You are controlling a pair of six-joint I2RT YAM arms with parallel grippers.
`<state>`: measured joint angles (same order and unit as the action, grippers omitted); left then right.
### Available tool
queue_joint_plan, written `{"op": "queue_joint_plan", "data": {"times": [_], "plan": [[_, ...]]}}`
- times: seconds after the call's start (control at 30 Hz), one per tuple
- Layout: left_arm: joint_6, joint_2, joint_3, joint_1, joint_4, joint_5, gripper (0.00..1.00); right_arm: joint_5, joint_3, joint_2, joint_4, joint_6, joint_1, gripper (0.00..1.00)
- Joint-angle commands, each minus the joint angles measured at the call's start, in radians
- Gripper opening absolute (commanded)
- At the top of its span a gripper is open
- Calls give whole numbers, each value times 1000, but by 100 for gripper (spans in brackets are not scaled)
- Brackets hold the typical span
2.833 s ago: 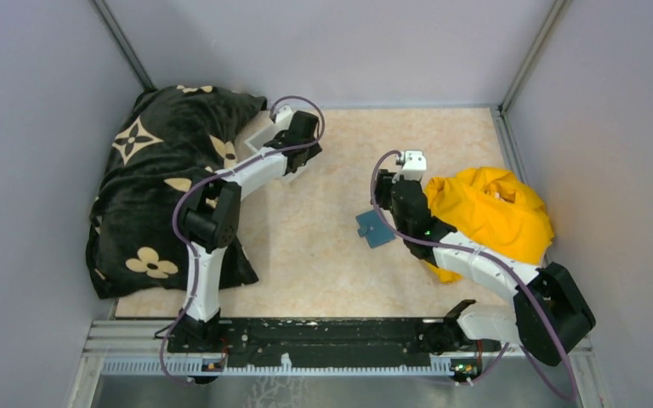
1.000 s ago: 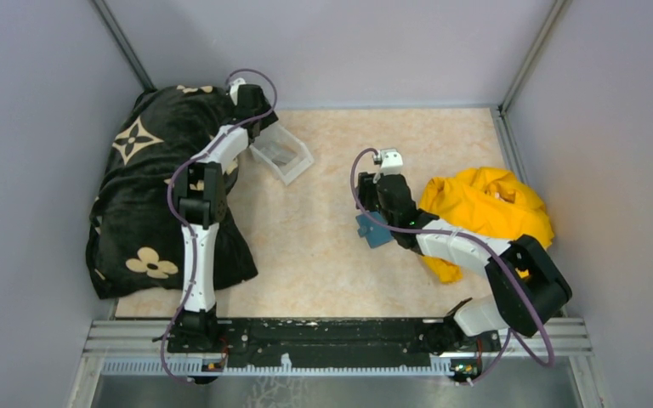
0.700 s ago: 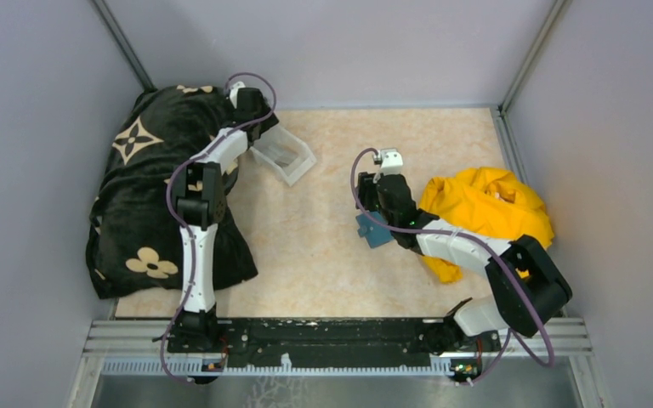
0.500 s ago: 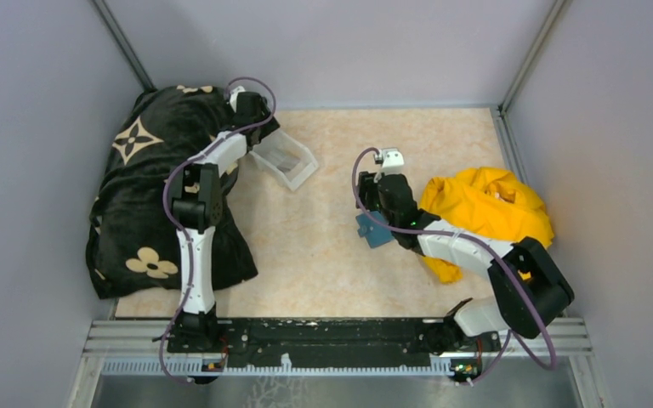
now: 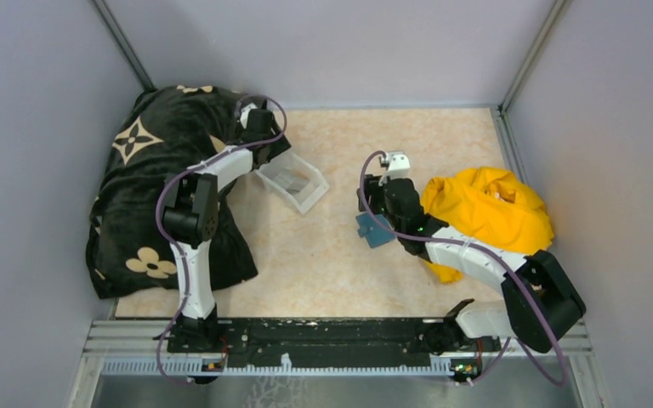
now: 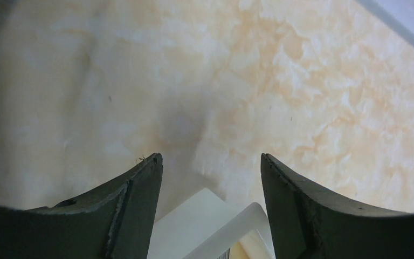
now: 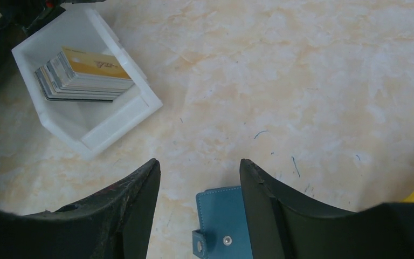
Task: Put the credit cards into the card holder
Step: Move the storage box to the center of the board.
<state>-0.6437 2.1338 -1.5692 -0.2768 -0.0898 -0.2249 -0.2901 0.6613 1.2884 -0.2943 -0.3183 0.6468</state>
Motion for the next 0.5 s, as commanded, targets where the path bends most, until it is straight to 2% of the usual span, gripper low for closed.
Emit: {"op": "queue_joint_plan", "data": {"times": [0.0, 0.13, 0.47], "plan": [[-40, -69, 101, -37, -62, -44, 74, 26, -28, -69, -1, -9, 32, 57], [-55, -113, 144, -46, -83, -51, 74, 68, -39, -83, -3, 14, 57, 57], [-89, -195, 247, -106, -96, -72, 74, 66, -36, -105, 48, 18, 100, 57]]}}
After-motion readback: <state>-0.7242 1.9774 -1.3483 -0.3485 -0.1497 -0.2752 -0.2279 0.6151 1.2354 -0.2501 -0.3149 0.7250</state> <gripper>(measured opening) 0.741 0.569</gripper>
